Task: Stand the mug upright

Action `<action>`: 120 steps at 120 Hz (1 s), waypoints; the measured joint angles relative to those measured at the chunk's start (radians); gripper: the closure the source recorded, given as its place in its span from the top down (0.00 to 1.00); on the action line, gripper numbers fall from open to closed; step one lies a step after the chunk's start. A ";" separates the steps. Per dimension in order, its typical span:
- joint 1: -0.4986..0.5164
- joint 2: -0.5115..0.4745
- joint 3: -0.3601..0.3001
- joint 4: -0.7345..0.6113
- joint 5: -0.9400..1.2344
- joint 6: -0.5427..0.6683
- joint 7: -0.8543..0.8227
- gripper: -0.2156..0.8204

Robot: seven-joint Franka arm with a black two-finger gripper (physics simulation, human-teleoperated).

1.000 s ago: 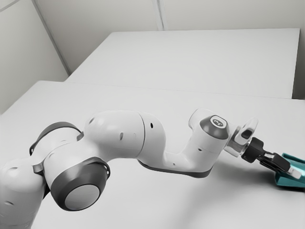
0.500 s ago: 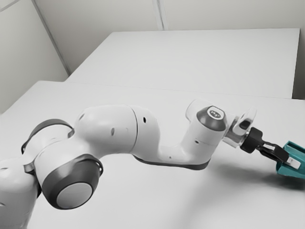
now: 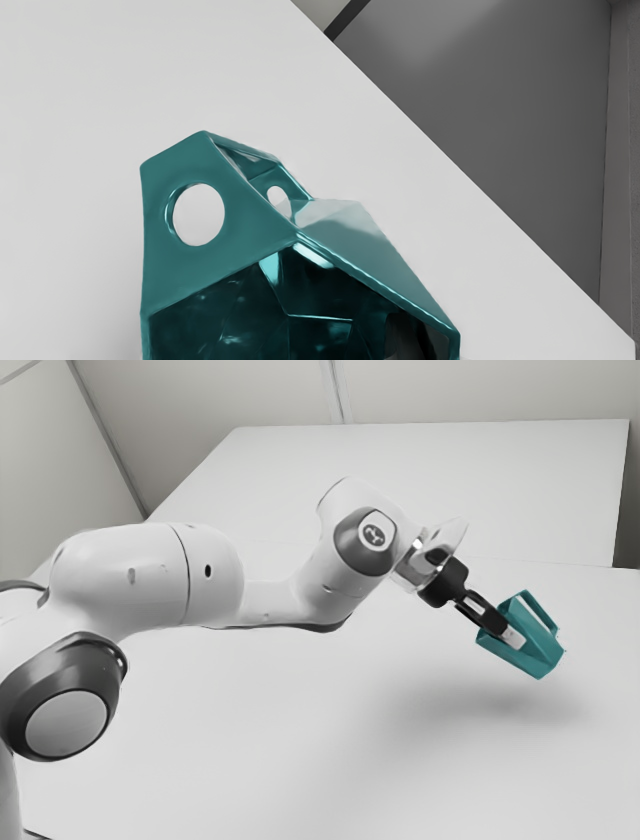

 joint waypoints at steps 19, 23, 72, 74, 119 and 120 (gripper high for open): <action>0.140 -0.104 -0.108 -0.076 0.215 -0.006 -0.069 0.03; 0.167 -0.126 -0.130 -0.096 0.253 -0.007 -0.085 0.03; 0.303 -0.308 -0.185 -0.262 0.663 -0.041 -0.272 0.03; 0.305 -0.313 -0.185 -0.267 0.679 -0.044 -0.280 0.03; 0.424 -0.418 -0.186 -0.427 0.861 -0.069 -0.421 0.03; 0.427 -0.419 -0.186 -0.429 0.864 -0.069 -0.423 0.03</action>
